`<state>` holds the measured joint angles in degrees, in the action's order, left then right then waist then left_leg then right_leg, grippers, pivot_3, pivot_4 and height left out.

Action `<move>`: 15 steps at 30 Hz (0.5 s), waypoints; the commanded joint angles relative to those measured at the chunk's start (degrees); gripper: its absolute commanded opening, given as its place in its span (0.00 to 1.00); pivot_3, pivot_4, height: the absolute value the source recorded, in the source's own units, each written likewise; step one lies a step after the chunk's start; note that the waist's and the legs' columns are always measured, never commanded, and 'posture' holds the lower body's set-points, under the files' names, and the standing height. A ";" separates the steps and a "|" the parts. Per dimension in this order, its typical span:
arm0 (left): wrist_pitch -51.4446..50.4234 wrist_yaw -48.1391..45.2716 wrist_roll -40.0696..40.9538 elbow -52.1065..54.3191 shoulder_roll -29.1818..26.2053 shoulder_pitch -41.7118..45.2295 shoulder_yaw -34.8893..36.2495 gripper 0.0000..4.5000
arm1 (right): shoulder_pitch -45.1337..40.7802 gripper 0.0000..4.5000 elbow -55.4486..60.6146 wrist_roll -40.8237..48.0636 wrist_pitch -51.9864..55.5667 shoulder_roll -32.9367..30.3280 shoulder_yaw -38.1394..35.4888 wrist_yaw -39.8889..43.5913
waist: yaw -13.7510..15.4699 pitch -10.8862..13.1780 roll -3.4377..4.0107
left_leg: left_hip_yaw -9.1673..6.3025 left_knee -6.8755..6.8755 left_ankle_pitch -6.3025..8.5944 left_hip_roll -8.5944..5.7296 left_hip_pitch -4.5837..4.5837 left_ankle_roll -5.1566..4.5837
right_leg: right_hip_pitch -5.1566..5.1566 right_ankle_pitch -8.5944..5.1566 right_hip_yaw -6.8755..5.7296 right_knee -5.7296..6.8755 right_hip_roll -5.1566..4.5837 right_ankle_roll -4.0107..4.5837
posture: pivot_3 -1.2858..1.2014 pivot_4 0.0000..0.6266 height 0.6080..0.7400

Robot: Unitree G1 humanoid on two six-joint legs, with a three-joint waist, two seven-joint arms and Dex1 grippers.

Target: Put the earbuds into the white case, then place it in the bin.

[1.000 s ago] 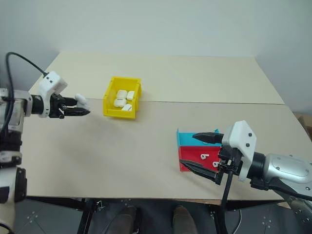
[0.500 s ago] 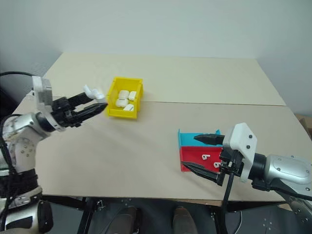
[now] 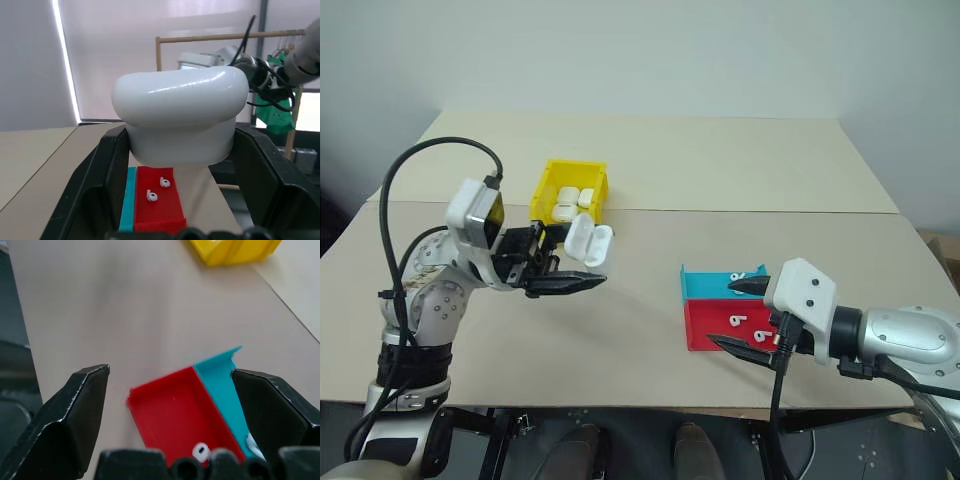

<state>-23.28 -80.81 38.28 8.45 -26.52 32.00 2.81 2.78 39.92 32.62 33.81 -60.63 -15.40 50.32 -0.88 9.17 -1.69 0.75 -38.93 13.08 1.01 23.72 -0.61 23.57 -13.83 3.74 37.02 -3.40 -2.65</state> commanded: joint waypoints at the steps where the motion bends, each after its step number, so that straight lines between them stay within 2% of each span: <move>1: 3.76 -0.45 -1.02 -0.63 0.53 1.95 -1.52 0.61 | -4.82 1.00 -0.76 -3.81 1.31 -2.40 2.23 -2.01 | -0.04 0.00 0.00 | 0.00 0.00 0.00 0.00 -0.01 0.00 | -0.01 0.00 0.00 0.00 0.00 0.00 | 0.52 0.24 1.00; 6: 4.88 7.26 -5.93 0.12 2.94 1.15 -5.29 0.61 | -11.18 1.00 -2.91 -6.22 5.74 -10.26 8.41 2.50 | 0.19 0.00 0.01 | -0.02 0.04 0.01 0.01 -0.12 -0.02 | -0.15 0.00 -0.02 -0.11 -0.01 0.00 | 0.52 0.24 1.00; 9: 3.97 9.00 -5.28 2.84 3.29 -0.64 -6.27 0.61 | -15.67 0.86 -5.29 -10.62 1.16 -12.66 14.88 7.14 | 0.15 0.00 0.02 | -0.02 0.04 0.04 0.02 -0.11 -0.06 | -0.19 0.00 -0.05 -0.21 -0.02 -0.01 | 0.52 0.24 1.00; 14: 3.44 12.42 -4.88 6.44 4.10 -3.03 -7.35 0.61 | -24.89 0.48 -11.90 -20.46 -4.66 -10.97 27.49 13.67 | -0.18 0.00 0.03 | -0.02 0.04 0.05 0.05 -0.20 -0.07 | -0.19 0.00 0.00 -0.17 -0.02 -0.01 | 0.52 0.24 1.00; 15: 3.43 13.34 -4.86 7.11 4.47 -3.40 -7.53 0.61 | -26.84 0.48 -13.96 -23.22 -5.64 -9.94 30.39 14.66 | -0.14 0.00 0.03 | -0.01 0.04 0.05 0.05 -0.28 -0.07 | -0.25 0.00 0.01 -0.17 -0.02 -0.01 | 0.52 0.24 1.00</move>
<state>-20.01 -68.90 32.49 12.84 -22.53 28.47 -4.70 -22.38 27.92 13.16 30.37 -71.19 12.41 63.27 -1.02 9.17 -1.66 0.75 -38.89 13.13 1.06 23.39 -0.68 23.26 -13.83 3.74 36.85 -3.42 -2.66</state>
